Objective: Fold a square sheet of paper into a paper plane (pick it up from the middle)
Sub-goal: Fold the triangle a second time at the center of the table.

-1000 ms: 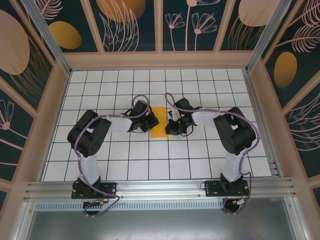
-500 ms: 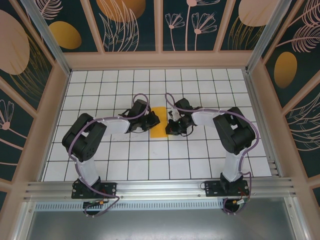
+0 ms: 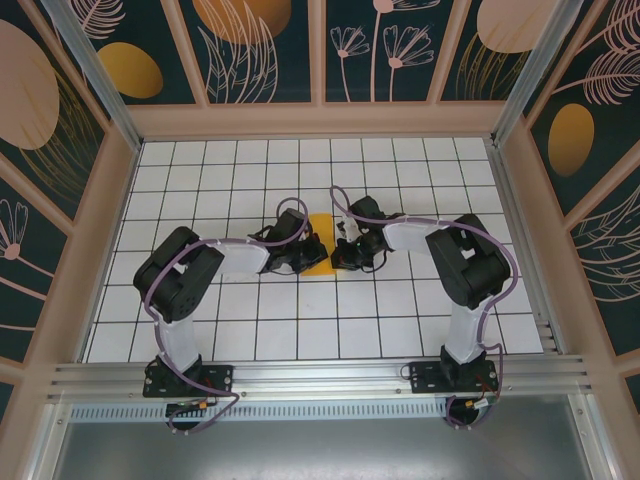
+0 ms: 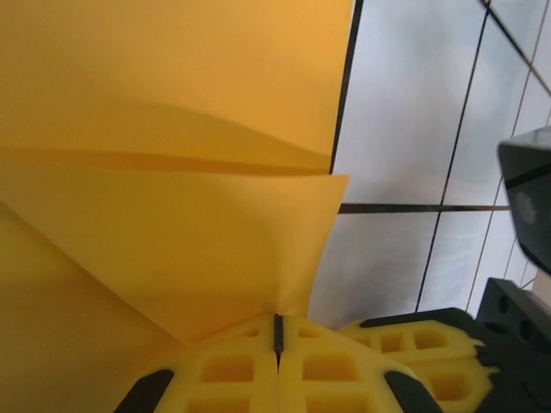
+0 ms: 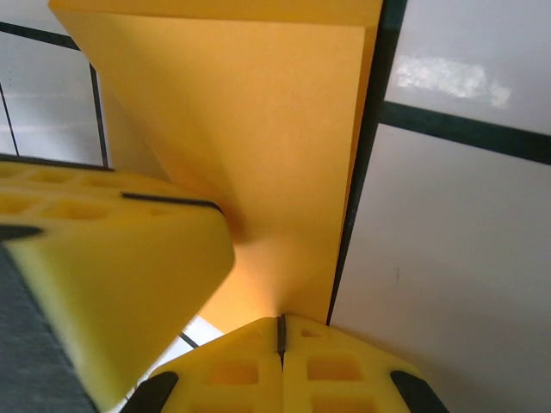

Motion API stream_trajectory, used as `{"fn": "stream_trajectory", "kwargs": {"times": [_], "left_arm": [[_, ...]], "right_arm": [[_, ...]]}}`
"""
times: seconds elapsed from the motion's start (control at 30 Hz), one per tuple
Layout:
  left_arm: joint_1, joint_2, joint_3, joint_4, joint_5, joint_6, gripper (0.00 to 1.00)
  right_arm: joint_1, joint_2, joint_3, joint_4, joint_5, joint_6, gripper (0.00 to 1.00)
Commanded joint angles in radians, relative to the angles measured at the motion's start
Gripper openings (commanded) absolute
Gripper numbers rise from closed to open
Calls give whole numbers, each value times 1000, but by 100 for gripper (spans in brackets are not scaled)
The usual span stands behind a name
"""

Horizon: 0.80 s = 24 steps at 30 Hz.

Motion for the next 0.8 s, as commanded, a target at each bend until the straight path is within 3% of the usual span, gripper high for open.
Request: {"fn": "stream_trajectory", "kwargs": {"times": [0.0, 0.4, 0.77], "left_arm": [[-29, 31, -24, 2, -5, -37, 0], [-27, 39, -44, -34, -118, -11, 0], [54, -3, -63, -27, -149, 76, 0]], "right_arm": [[-3, 46, 2, -52, 85, 13, 3], [-4, 57, -47, -98, 162, -6, 3], [-4, 94, -90, -142, 257, -11, 3]]}}
